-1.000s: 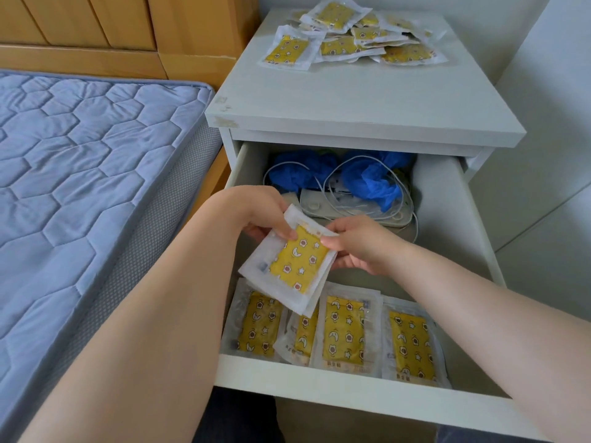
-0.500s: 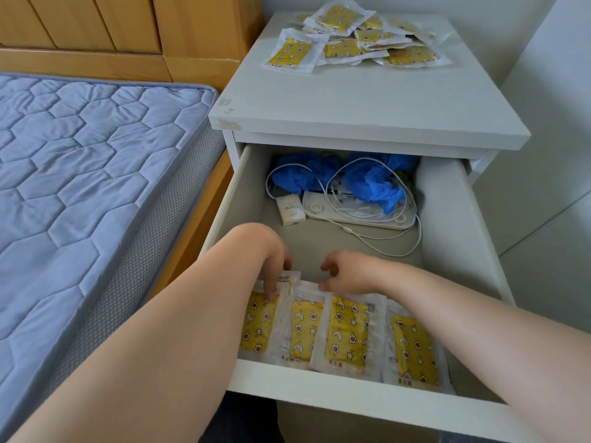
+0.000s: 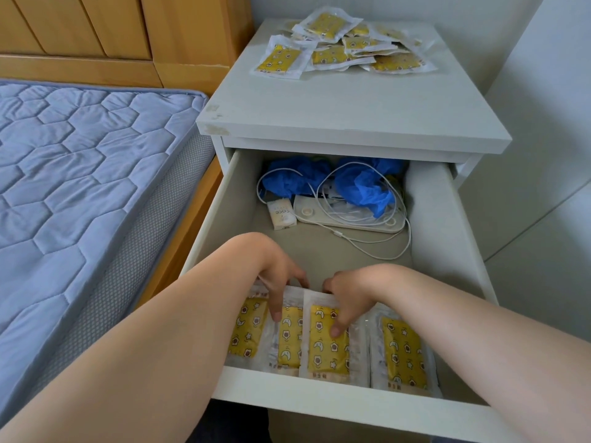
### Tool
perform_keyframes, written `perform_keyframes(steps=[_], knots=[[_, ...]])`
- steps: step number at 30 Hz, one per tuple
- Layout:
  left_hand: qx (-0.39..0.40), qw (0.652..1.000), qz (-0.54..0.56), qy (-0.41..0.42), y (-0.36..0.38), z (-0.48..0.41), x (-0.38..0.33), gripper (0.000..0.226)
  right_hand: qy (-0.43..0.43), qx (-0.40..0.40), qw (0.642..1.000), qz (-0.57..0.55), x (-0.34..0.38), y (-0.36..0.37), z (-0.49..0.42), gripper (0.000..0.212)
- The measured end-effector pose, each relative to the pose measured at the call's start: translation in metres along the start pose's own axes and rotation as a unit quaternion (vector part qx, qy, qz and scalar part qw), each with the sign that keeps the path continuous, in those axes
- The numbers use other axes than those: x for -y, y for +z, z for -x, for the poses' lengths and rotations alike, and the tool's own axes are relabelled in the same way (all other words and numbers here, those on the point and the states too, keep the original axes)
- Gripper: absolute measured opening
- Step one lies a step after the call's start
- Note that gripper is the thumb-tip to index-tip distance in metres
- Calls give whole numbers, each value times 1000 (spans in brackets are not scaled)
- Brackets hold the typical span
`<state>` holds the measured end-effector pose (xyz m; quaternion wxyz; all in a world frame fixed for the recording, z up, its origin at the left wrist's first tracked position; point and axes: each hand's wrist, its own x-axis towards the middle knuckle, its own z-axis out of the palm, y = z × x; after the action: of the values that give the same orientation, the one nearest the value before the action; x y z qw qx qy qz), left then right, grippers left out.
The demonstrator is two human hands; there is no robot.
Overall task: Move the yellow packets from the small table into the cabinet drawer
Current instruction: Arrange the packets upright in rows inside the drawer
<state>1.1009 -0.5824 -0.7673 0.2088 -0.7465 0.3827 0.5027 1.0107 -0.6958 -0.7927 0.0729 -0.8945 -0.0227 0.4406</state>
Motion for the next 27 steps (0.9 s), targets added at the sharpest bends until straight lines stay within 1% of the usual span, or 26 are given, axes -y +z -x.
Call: perform_keyframes(steps=[2,4,8,10,12,14,16,18,20,23,25,27], knots=[[20,1000,-17,5,-2,1,-6,74,-5,29,1000,1,-1,1,4,71],[20,999,-37,10,-3,0,-13,68,-14,38,999,-7,-1,3,5,67],[-14,999,-39,12,1,-2,-18,67,10,31,999,-26,-4,-1,6,69],[-43,999,-19,15,-1,-2,-14,67,33,-7,997,-69,-12,-5,8,71],[-94,995,18,26,-3,1,-11,65,56,-67,992,-93,-20,-9,12,68],[-164,985,37,28,-7,4,-11,60,79,-133,982,-106,-25,-16,18,59],[-237,971,33,14,-10,6,-15,55,97,-199,969,-109,-27,-23,22,47],[-306,952,8,-9,-14,9,-17,47,111,-262,954,-94,-28,-31,29,40],[-385,922,-15,-33,-21,16,-20,36,113,-328,934,-87,-31,-42,38,33],[-492,869,14,-45,-41,37,-24,24,94,-421,896,-107,-35,-65,59,21],[-558,827,50,-43,-57,53,-25,22,83,-474,868,-123,-39,-81,74,15],[-627,773,84,-46,-73,68,-23,21,77,-528,835,-135,-47,-96,86,17]])
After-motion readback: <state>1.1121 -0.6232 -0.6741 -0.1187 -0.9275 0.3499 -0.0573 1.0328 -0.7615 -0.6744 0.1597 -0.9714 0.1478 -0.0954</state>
